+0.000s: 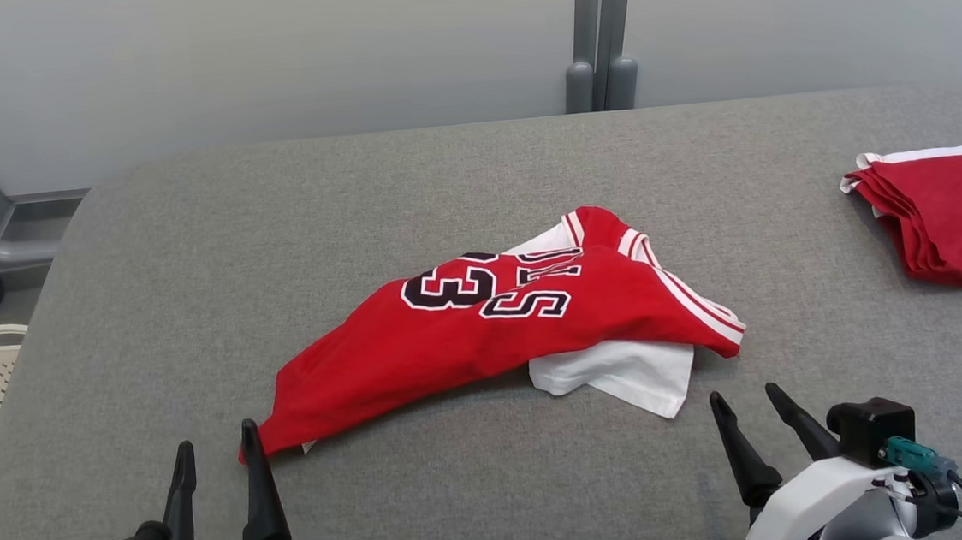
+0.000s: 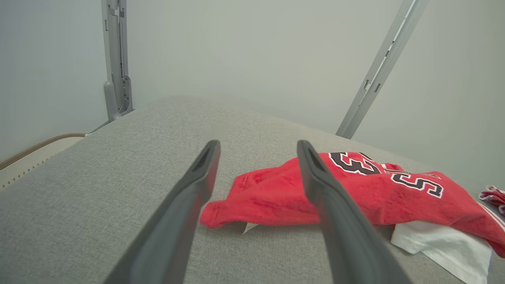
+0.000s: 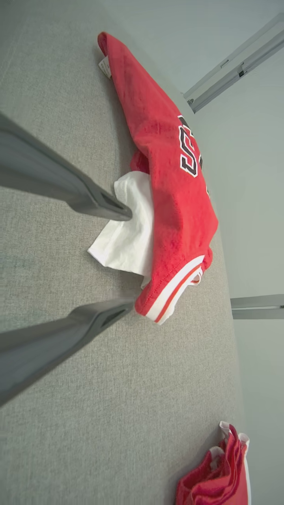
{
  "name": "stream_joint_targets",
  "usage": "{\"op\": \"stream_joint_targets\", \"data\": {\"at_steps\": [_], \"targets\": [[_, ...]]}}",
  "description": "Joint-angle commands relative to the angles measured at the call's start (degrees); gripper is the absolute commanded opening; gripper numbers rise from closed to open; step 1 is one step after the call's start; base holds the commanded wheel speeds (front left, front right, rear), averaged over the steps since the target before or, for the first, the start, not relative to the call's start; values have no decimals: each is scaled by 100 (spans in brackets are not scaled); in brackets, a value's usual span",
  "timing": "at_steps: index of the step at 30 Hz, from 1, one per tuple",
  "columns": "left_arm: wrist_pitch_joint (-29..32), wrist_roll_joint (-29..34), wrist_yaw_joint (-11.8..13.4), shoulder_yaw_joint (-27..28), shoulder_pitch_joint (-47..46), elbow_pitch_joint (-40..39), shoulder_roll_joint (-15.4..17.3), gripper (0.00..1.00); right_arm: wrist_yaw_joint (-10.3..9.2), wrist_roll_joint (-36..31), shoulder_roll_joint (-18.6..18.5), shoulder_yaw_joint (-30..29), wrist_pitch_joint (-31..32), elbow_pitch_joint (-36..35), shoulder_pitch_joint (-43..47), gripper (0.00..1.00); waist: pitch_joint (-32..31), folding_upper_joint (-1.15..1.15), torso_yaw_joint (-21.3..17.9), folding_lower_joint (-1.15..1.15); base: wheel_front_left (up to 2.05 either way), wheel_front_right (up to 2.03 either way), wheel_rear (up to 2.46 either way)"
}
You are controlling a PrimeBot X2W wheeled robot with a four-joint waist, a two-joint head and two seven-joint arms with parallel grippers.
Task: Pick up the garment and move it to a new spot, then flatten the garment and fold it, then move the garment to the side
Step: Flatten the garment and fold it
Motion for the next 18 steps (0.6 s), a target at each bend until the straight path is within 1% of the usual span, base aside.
{"op": "stream_joint_targets", "data": {"at_steps": [1,6,10,13,18], "targets": [[-2,110,-75,53,112,3,-31,100,-3,0,-3,-64,-37,69,18,100,7,0,18,0,0,0,0],[-2,291,-217,161,127,47,-119,100,-3,-161,-4,-321,47,297,-225,100,34,0,69,0,0,0,0],[-2,384,-304,217,67,83,-148,100,-3,-466,-8,-506,183,468,-517,100,66,0,86,0,0,0,0],[-3,417,-342,227,6,96,-156,100,-3,-731,-6,-586,362,638,-792,100,111,0,99,0,0,0,0],[-3,445,-371,193,-88,116,-164,100,-3,-958,-5,-583,618,918,-1233,100,245,0,141,0,0,0,0]]}}
